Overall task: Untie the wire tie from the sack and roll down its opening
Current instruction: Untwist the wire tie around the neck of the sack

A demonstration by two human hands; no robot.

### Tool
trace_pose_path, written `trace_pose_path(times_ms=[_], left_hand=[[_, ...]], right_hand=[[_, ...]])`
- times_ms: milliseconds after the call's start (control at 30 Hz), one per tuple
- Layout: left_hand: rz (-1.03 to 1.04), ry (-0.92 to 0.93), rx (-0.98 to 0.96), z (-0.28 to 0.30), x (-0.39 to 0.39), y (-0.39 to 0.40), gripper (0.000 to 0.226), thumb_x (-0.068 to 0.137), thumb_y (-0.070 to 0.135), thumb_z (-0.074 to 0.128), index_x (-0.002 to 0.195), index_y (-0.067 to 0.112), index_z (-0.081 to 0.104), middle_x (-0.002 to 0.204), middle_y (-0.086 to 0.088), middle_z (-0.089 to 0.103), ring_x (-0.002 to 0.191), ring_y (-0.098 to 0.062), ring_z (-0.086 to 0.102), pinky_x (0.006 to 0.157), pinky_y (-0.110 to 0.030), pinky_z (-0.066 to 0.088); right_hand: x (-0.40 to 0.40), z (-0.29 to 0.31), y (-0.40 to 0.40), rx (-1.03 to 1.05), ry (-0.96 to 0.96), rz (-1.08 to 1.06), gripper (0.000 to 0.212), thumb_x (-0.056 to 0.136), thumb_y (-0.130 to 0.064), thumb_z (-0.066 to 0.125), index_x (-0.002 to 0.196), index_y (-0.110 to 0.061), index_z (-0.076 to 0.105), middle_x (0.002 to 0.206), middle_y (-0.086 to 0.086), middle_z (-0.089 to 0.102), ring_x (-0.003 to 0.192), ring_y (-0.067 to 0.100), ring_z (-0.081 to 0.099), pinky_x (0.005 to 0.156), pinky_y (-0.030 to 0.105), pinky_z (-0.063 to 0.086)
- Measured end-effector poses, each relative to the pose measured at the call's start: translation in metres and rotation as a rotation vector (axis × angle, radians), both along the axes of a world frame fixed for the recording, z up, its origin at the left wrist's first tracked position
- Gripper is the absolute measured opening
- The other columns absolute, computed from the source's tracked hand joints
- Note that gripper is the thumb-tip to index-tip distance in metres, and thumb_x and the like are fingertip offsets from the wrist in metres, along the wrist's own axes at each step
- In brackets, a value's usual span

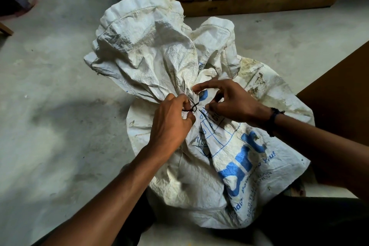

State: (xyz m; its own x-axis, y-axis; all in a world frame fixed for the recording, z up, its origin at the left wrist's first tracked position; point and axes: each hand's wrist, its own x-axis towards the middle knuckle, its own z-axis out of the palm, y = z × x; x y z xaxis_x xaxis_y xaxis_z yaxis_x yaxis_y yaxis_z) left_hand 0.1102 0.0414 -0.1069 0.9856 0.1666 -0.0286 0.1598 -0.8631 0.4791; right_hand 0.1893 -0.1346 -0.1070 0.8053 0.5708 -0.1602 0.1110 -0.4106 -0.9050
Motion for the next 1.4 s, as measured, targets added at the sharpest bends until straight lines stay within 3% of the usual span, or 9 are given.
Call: trace_pose_path(times_ms=[167, 233, 367, 533, 767, 900, 1133, 1200, 1400], left_hand=[[-0.074, 0.028, -0.010, 0.001, -0.001, 0.001, 0.027, 0.088, 0.018, 0.074, 0.094, 0.023, 0.048, 0.094, 0.003, 0.048, 0.074, -0.013, 0.043, 0.055, -0.017, 0.023], [-0.094, 0.017, -0.057, 0.001, 0.002, 0.005, 0.025, 0.088, 0.014, 0.073, 0.091, 0.019, 0.049, 0.092, 0.002, 0.048, 0.069, -0.010, 0.043, 0.055, -0.016, 0.028], [-0.112, -0.027, -0.167, 0.002, 0.004, 0.009, 0.015, 0.089, 0.006, 0.071, 0.090, 0.016, 0.059, 0.091, 0.003, 0.050, 0.071, -0.010, 0.053, 0.063, -0.015, 0.040], [-0.134, -0.120, -0.210, 0.009, 0.008, 0.015, 0.015, 0.089, 0.013, 0.078, 0.092, 0.017, 0.064, 0.091, 0.004, 0.059, 0.075, -0.001, 0.056, 0.064, -0.010, 0.042], [-0.099, -0.177, -0.272, 0.023, 0.011, 0.013, 0.011, 0.091, 0.014, 0.078, 0.090, 0.012, 0.067, 0.080, 0.005, 0.068, 0.071, 0.002, 0.062, 0.061, -0.006, 0.042], [-0.054, -0.162, -0.371, 0.023, 0.012, 0.013, 0.010, 0.092, 0.012, 0.077, 0.088, 0.012, 0.067, 0.079, 0.006, 0.067, 0.071, 0.005, 0.060, 0.061, -0.005, 0.043], [-0.001, -0.136, -0.426, 0.020, 0.015, 0.014, 0.014, 0.090, 0.017, 0.078, 0.085, 0.021, 0.066, 0.078, 0.008, 0.068, 0.075, -0.001, 0.062, 0.060, -0.005, 0.041], [-0.003, -0.138, -0.427, 0.020, 0.016, 0.013, 0.014, 0.090, 0.018, 0.078, 0.085, 0.022, 0.065, 0.079, 0.007, 0.068, 0.075, -0.001, 0.063, 0.061, -0.005, 0.042], [0.016, -0.118, -0.494, 0.016, 0.019, 0.013, 0.014, 0.090, 0.015, 0.079, 0.087, 0.012, 0.067, 0.076, 0.003, 0.066, 0.068, -0.002, 0.064, 0.060, -0.006, 0.044]], right_hand=[[0.003, -0.002, -0.002, 0.006, 0.001, -0.016, 0.061, 0.082, 0.014, 0.063, 0.130, -0.023, 0.072, 0.132, -0.014, 0.070, 0.073, 0.049, 0.066, 0.073, 0.066, 0.056], [0.004, -0.001, -0.002, -0.028, -0.050, -0.034, 0.059, 0.081, 0.010, 0.066, 0.129, -0.024, 0.071, 0.131, -0.014, 0.070, 0.075, 0.045, 0.070, 0.077, 0.058, 0.059], [0.003, 0.004, -0.002, -0.113, -0.277, -0.045, 0.034, 0.078, -0.005, 0.078, 0.106, -0.024, 0.078, 0.113, -0.007, 0.075, 0.069, 0.010, 0.074, 0.081, 0.029, 0.057], [0.007, 0.003, -0.004, -0.090, -0.375, -0.007, 0.015, 0.080, -0.015, 0.087, 0.092, -0.022, 0.082, 0.102, 0.001, 0.072, 0.079, -0.001, 0.068, 0.066, 0.022, 0.058], [0.008, 0.004, -0.004, -0.046, -0.389, -0.019, 0.018, 0.081, -0.034, 0.088, 0.098, -0.030, 0.082, 0.100, -0.001, 0.070, 0.081, 0.011, 0.069, 0.067, 0.033, 0.062], [0.005, 0.005, -0.004, -0.112, -0.436, -0.036, 0.019, 0.083, -0.038, 0.086, 0.102, -0.033, 0.082, 0.104, -0.007, 0.069, 0.068, 0.000, 0.067, 0.066, 0.038, 0.059], [0.009, 0.008, -0.003, -0.196, -0.486, 0.020, 0.012, 0.087, -0.042, 0.078, 0.097, -0.036, 0.080, 0.101, -0.013, 0.067, 0.070, -0.001, 0.066, 0.065, 0.041, 0.057], [0.012, 0.009, -0.004, -0.185, -0.478, 0.053, 0.012, 0.088, -0.039, 0.080, 0.097, -0.031, 0.080, 0.102, -0.010, 0.065, 0.074, 0.000, 0.067, 0.066, 0.038, 0.057], [0.018, 0.006, -0.008, -0.088, -0.310, 0.118, 0.012, 0.090, -0.019, 0.081, 0.101, -0.015, 0.080, 0.101, 0.004, 0.058, 0.085, 0.014, 0.068, 0.066, 0.007, 0.049]])
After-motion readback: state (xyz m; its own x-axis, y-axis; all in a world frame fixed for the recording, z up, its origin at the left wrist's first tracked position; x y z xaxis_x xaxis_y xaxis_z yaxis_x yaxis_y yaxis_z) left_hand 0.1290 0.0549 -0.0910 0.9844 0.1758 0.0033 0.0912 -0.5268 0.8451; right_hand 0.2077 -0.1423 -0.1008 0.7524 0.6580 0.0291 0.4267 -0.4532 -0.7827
